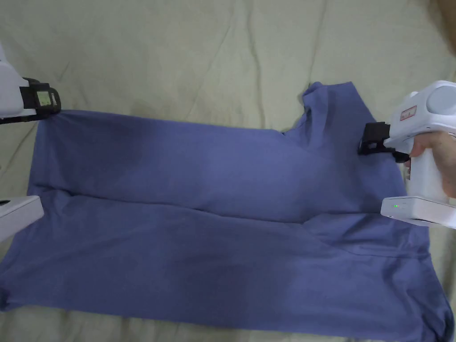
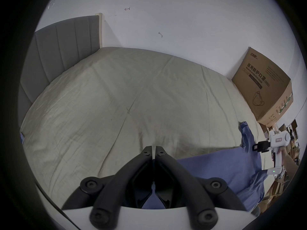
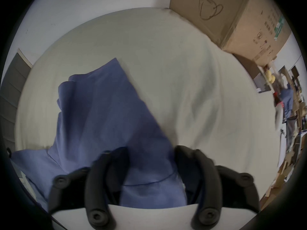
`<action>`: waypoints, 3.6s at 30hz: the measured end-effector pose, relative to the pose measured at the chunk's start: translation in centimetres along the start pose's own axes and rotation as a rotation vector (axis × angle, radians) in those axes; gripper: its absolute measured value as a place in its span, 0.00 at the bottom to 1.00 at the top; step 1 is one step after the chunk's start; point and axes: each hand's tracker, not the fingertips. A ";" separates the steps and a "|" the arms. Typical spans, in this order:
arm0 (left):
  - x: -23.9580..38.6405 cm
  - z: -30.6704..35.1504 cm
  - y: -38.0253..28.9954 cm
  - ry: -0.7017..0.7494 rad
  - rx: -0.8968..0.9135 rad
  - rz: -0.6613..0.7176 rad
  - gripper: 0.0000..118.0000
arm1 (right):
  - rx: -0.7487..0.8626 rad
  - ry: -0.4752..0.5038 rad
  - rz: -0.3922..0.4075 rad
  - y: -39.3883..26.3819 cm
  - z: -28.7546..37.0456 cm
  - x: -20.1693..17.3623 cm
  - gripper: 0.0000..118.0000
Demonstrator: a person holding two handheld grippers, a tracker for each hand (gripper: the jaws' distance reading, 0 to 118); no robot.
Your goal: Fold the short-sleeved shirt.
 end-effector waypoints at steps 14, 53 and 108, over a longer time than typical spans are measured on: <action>-1.4 1.6 0.5 -0.027 0.005 0.073 0.00 | 0.167 0.128 0.035 -0.7 9.7 1.4 0.01; -3.0 21.1 -10.3 0.169 0.472 -0.042 0.92 | 0.763 0.028 0.065 -24.6 31.1 3.9 0.81; -14.0 6.9 -18.0 -0.454 -0.257 0.463 1.00 | 0.822 0.150 0.116 -27.1 28.3 -7.2 0.00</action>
